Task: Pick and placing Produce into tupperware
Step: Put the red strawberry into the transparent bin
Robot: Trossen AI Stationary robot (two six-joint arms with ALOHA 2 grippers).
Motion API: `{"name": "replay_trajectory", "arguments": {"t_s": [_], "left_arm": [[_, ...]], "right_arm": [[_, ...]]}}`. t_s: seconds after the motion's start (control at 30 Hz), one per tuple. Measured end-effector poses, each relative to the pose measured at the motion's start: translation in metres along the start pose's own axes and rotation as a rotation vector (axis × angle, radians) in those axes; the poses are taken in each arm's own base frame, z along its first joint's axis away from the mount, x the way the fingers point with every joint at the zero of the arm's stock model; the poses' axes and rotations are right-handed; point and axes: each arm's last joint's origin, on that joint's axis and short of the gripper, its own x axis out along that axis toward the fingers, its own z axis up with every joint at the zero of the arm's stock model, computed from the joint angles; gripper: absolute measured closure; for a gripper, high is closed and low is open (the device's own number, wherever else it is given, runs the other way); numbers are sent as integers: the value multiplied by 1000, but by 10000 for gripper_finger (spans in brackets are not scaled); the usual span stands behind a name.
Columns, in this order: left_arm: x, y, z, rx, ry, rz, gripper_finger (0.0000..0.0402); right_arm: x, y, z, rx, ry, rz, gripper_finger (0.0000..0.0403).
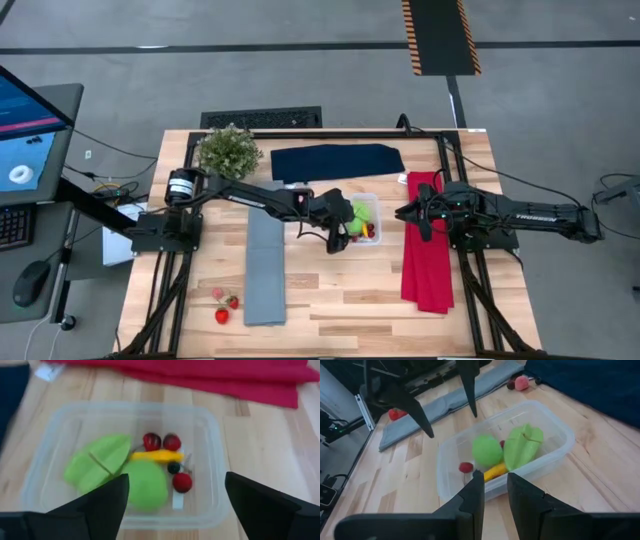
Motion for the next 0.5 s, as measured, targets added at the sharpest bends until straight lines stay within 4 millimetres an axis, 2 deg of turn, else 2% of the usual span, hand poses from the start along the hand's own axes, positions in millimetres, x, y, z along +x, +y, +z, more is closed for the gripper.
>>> {"name": "replay_trajectory", "arguments": {"t_s": [0.1, 0.33, 0.5], "left_arm": [[-1, -3, 3, 16, -20, 16, 72], [-20, -15, 3, 104, 51, -49, 70], [-29, -12, -5, 71, 161, 43, 70]], "right_arm": [[0, 0, 0, 0, 0, 0, 295], [0, 0, 0, 0, 1, 0, 295], [0, 0, 0, 0, 0, 0, 295]]}}
